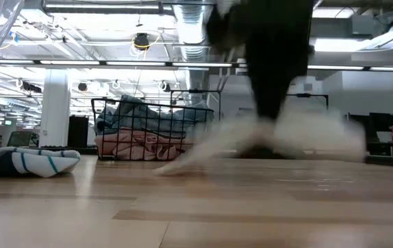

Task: Pick & Place Cloths
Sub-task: Put the white sock into the red bin

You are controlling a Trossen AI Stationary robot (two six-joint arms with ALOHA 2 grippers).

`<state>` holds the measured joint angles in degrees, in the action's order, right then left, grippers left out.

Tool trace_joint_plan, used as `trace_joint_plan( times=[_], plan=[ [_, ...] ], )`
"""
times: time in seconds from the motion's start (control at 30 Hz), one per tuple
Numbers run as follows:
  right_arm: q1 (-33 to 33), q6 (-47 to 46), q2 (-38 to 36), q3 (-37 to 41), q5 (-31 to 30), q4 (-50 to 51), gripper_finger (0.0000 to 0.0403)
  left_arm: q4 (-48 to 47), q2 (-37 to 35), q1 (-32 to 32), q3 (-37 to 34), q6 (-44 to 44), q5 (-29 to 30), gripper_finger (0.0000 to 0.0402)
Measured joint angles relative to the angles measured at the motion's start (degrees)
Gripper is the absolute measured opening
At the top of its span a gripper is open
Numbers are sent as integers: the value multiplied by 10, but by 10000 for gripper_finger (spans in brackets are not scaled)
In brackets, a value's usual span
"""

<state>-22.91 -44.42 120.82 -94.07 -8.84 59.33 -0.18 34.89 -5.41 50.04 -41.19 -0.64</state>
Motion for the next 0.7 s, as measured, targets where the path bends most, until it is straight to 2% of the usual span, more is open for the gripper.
trace_joint_plan(
  times=[0.13, 0.23, 0.47, 0.57, 0.7],
  plan=[
    [2, -17, -84, -2, -23, 58, 5, 0, 0, 0, 0, 0, 0, 214],
    [-4, -84, -145, -1, -28, 101, 3, 0, 0, 0, 0, 0, 0, 214],
    [-66, -373, -267, -2, -27, 314, 1, -1, 0, 0, 0, 0, -2, 214],
    [-107, -490, -314, 21, -17, 302, 1, 0, 0, 0, 0, 0, -2, 214],
    [-164, -649, -333, 54, -16, 307, 1, 0, 0, 0, 0, 0, -1, 214]
  ],
)
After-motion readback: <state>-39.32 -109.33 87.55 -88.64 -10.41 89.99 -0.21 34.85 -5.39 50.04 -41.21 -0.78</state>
